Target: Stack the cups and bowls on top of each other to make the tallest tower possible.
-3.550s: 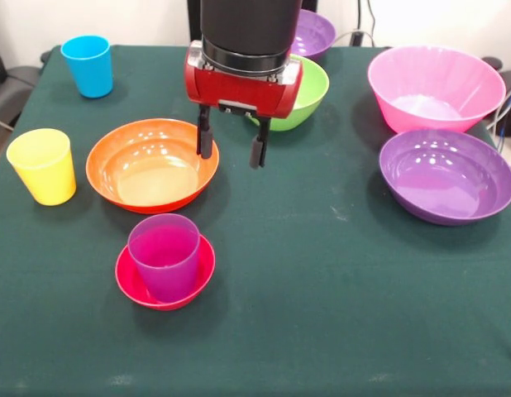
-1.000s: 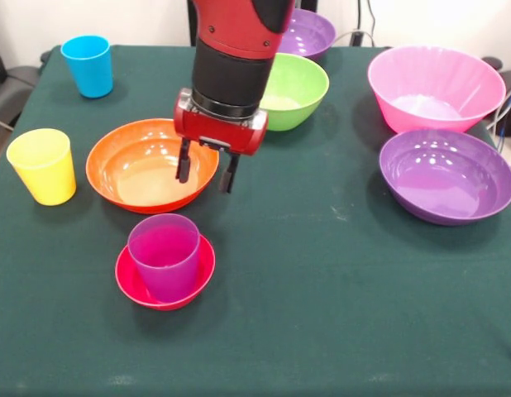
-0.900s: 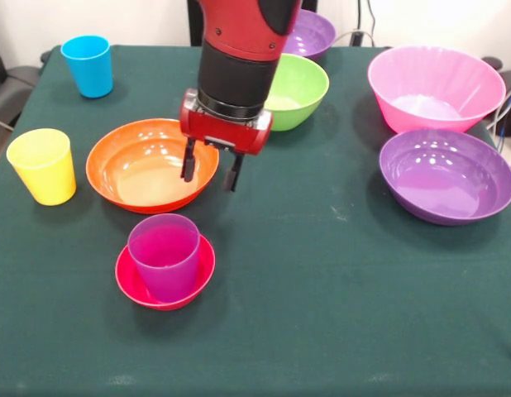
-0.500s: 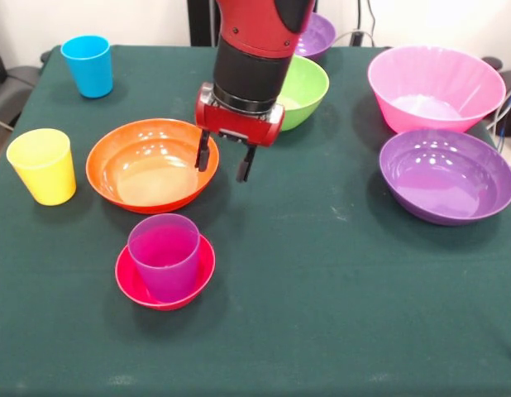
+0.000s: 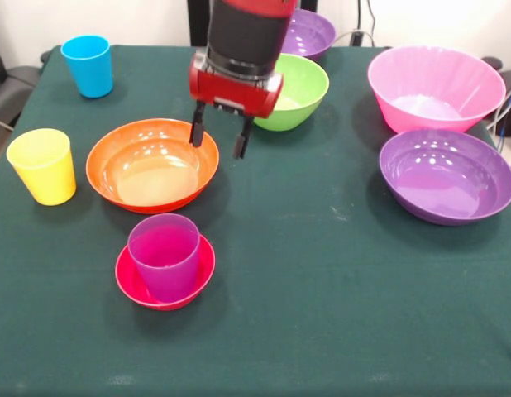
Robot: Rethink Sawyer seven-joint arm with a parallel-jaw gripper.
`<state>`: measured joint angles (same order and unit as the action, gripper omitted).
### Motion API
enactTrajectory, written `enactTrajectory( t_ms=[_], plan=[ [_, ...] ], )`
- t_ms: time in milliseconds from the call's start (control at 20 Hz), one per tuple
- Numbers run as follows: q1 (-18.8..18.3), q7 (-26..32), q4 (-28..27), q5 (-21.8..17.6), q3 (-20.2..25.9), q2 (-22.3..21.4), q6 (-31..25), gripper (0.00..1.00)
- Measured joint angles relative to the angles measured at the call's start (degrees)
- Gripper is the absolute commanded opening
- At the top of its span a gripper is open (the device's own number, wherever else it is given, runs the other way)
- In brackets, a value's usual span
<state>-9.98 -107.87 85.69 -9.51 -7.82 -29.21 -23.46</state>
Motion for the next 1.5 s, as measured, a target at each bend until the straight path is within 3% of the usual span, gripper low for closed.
enactTrajectory(
  t_ms=[650,1200,1500],
  plan=[
    [1.6,0.0,0.9,3.5,-1.1,-7.7,-8.2,1.0],
    [7.5,-3.3,4.8,7.0,-3.6,-9.1,-8.2,1.0],
    [8.8,-6.3,7.0,8.4,-3.7,-8.8,-8.0,1.0]
  ],
)
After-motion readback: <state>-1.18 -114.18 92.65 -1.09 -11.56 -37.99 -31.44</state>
